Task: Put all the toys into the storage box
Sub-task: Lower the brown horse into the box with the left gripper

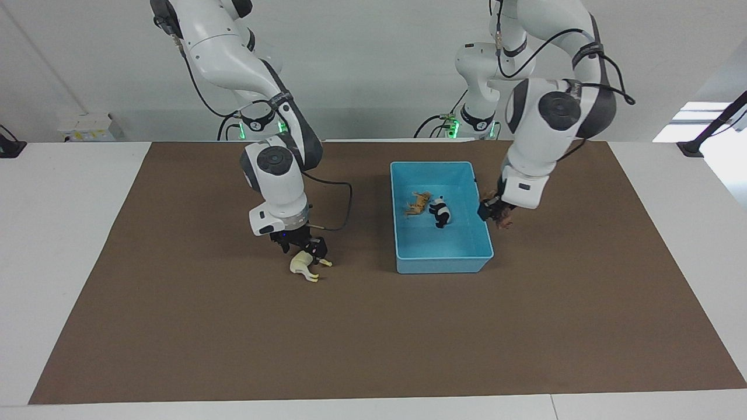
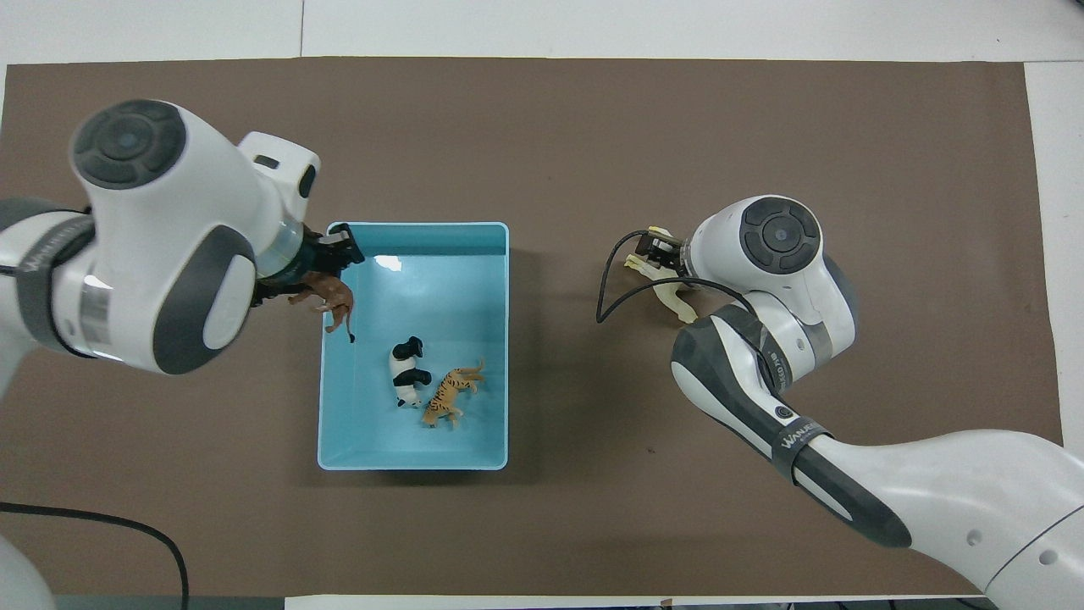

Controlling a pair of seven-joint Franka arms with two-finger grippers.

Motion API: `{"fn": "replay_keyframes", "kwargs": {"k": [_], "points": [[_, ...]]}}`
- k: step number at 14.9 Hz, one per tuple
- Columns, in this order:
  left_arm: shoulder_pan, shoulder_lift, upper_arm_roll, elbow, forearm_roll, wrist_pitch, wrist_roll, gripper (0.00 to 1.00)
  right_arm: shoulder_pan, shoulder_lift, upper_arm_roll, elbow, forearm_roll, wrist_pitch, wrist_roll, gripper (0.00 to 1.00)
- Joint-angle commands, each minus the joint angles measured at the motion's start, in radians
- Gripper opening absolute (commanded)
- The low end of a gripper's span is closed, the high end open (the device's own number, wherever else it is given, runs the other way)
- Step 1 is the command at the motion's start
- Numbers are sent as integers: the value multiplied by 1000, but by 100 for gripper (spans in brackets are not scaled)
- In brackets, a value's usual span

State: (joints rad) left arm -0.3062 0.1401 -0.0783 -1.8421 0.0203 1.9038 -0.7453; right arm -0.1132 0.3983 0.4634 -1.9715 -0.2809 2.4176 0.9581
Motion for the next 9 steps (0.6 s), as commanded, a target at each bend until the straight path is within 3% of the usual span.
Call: {"fn": "replay_keyframes", "kwargs": {"k": [1,2,3,4,5,6,7,9], "points": [[-76,-69,20,-147,-16,127,-103,49,-20,27,8,-9,-31,52,34,100],[-80,-69,20,-149,-16,135,-111,62,-22,36,6,-7,-31,58,33,100],[-80,-69,20,-141,-16,126,-112,91,-22,37,6,-9,-31,64,34,100],[-80,-69,20,-140,-16,123,-111,100,-22,39,4,-9,-31,61,34,86],[-79,-71,20,-138,-16,120,-111,100,-22,37,4,-7,-31,54,36,35],[-71,-83,20,-132,-16,112,-108,100,-20,37,4,-6,-31,49,40,9],[-65,-95,28,-121,-16,92,-95,100,-20,37,4,-1,-31,40,41,0],[4,-128,32,-85,-16,32,-12,100,-10,37,4,6,-32,21,33,0]]}}
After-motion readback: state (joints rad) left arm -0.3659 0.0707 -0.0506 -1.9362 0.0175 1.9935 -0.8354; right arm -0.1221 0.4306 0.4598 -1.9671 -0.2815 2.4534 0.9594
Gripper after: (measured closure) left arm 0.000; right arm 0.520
